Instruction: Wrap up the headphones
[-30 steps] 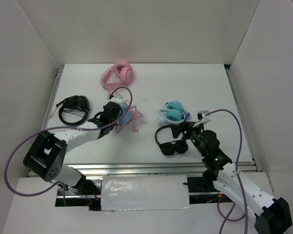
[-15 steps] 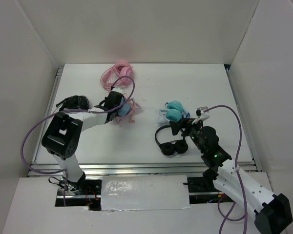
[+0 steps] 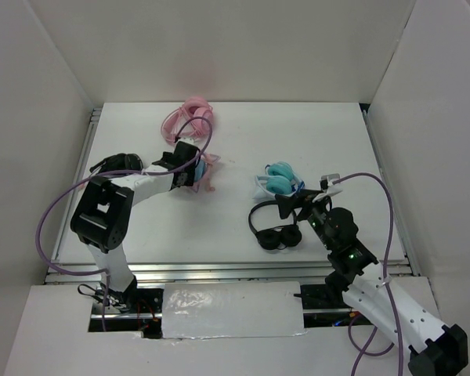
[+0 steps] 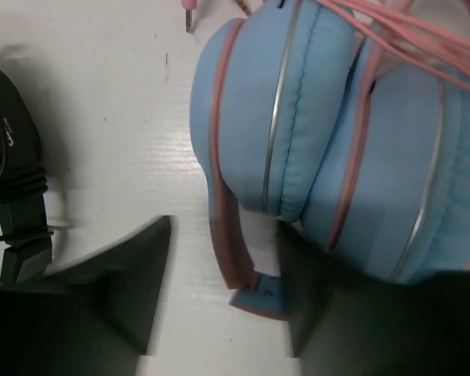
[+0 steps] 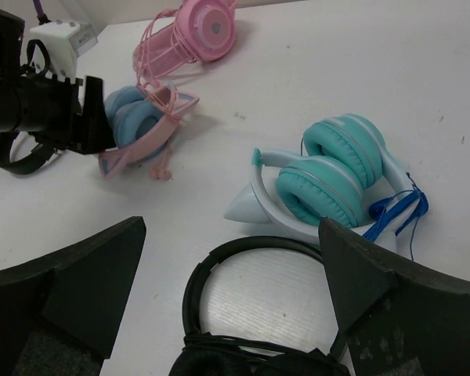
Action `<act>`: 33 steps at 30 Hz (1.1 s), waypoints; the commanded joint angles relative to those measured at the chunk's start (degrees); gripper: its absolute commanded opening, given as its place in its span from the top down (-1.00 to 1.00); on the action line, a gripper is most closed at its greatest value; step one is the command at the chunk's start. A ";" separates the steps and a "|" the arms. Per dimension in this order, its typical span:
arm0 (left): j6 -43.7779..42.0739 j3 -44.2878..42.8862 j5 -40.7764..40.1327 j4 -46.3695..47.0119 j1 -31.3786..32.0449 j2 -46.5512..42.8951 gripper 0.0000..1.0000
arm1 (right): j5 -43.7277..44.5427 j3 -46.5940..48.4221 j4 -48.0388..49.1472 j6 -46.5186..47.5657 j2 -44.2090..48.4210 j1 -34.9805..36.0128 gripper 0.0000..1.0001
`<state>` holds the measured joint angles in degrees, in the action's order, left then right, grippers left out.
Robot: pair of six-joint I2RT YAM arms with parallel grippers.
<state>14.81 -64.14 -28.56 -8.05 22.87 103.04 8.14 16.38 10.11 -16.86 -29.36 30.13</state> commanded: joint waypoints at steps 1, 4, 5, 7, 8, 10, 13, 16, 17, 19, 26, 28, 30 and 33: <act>3.12 -1.25 1.66 -3.63 -0.72 -1.18 -0.53 | -0.14 1.81 -1.23 0.43 2.12 0.28 -0.99; 3.47 -0.55 1.14 -4.51 -0.64 -3.45 -0.65 | -0.32 1.64 -1.85 0.43 3.78 0.37 -0.99; 3.47 -0.20 1.22 -4.60 -0.64 -4.16 -0.66 | -0.41 1.55 -2.11 0.43 4.05 0.37 -1.00; 3.91 0.42 1.40 -4.86 -0.81 -6.17 -0.67 | -0.50 1.81 -2.64 0.25 4.93 0.37 -0.99; 3.83 0.59 1.66 -5.04 -0.81 -6.97 -0.67 | -0.41 1.99 -2.81 0.25 5.11 0.37 -0.99; 3.83 1.12 2.10 -5.74 -0.81 -9.69 -0.69 | 0.29 2.95 -4.21 -0.45 5.46 0.37 -0.99; 3.82 1.56 3.06 -6.62 -0.81 -14.09 -0.89 | 1.35 4.44 -6.15 -1.50 5.55 0.54 -0.99; 5.05 1.04 4.12 -8.89 -0.90 -18.92 -0.99 | 4.15 6.46 -8.26 -3.43 5.02 0.37 -0.99; 5.49 0.86 4.56 -9.60 -0.73 -20.15 -0.99 | 6.34 7.08 -9.05 -5.09 4.93 0.37 -0.99; 7.16 0.77 4.91 -11.36 -0.29 -24.98 -0.99 | 8.63 9.79 -13.00 -7.73 4.23 0.11 -0.99; 16.47 9.45 0.79 -12.33 3.23 -45.81 -0.99 | 16.81 15.52 -25.82 -16.88 4.66 -0.60 -0.99; 21.65 11.40 -2.37 -14.88 3.40 -51.78 -0.99 | 18.40 16.22 -27.41 -19.42 5.28 -0.51 -0.99; 24.46 14.12 -3.52 -17.16 3.49 -56.10 -0.99 | 20.59 15.96 -28.39 -20.31 6.77 -0.60 -0.99; 28.95 16.06 -6.67 -20.84 4.54 -59.88 -0.99 | 23.83 15.79 -30.76 -24.00 8.44 -0.69 -0.99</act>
<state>36.38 -49.60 -30.50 -24.03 26.39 44.38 26.13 30.22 -16.56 -35.79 -22.44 29.74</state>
